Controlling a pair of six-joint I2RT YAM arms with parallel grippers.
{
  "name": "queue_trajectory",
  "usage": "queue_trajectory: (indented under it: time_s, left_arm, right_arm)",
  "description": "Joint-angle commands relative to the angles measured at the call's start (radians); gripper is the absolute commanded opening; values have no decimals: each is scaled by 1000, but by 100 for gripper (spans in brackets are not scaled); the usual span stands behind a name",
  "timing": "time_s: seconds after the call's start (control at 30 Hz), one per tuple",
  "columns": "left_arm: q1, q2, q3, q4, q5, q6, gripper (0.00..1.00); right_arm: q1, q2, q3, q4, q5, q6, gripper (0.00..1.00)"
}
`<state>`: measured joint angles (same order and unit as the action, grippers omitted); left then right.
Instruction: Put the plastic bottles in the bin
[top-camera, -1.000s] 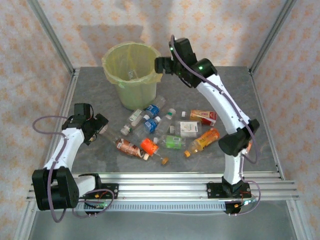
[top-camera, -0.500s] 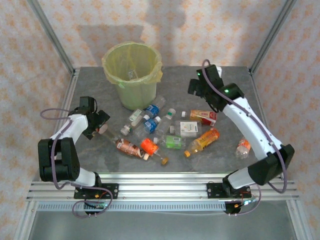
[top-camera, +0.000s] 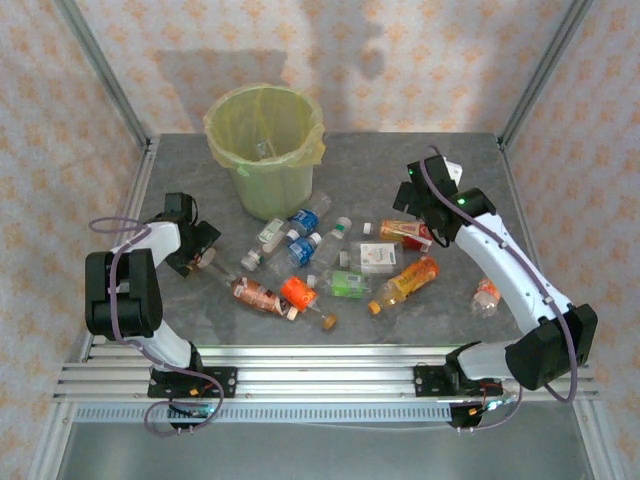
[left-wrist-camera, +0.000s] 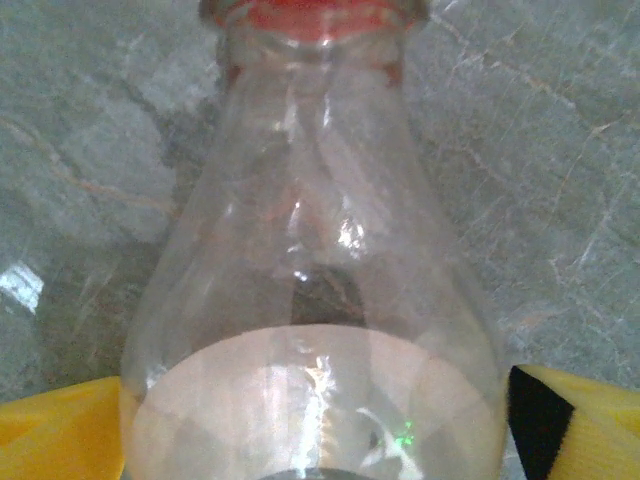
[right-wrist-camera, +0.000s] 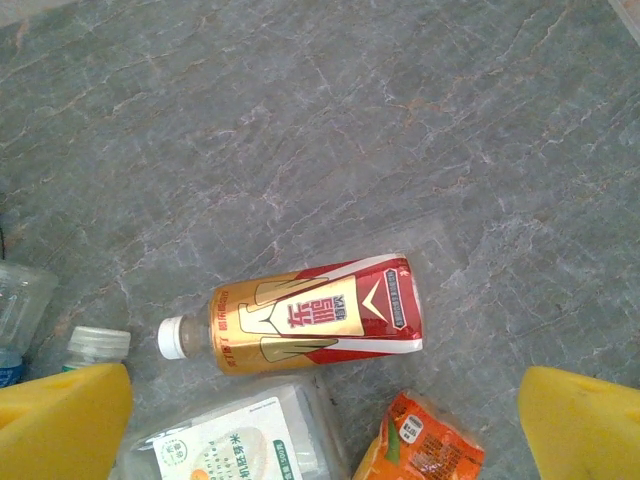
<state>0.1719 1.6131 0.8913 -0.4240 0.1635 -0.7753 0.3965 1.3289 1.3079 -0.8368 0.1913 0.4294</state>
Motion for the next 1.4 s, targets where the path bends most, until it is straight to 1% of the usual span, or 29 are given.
queue_trajectory:
  time_s: [0.0,0.13,0.2,0.3,0.37,0.43,0.53,0.63,0.77,0.9,1.03,1.17,1.3,1.37]
  left_arm:
    - [15,6,19,42,-47,-21,88]
    - [29,-1,24,50,-53,-27,72]
    - [35,-16,26,50,-62,-26,66]
    - [39,-45,30,46,-90,-17,61]
    - [43,-67,33,42,-107,-5,59]
    - [46,-86,38,40,-122,6,55]
    - [52,-118,55,28,-141,26,52]
    - [52,-175,88,2,-190,57,50]
    - [52,-304,135,-16,-272,94,49]
    - [51,-448,188,31,-306,139,49]
    - [43,-543,262,94,-319,179,48]
    - [24,-570,356,173,-308,204,47]
    - [-28,-530,449,263,-292,235,47]
    - [-64,-489,499,304,-291,281,47]
  right_arm:
    - [-5,-29,-17,25,15,32,99]
    - [-7,-33,-30,40,16,46,99]
    - [-7,-36,-32,43,15,48,99]
    - [-7,-43,-35,45,18,51,99]
    - [-7,-55,-43,51,21,55,99]
    - [-6,-66,-51,60,23,57,99]
    - [-7,-80,-59,70,23,59,99]
    - [-7,-91,-61,77,24,57,99]
    - [-8,-110,-71,88,28,56,99]
    - [-8,-124,-87,110,22,58,99]
    - [-7,-133,-102,134,7,56,99]
    - [-8,-139,-116,152,-7,56,99]
    - [-8,-140,-128,167,-18,58,99]
    - [-7,-141,-134,169,-20,63,99]
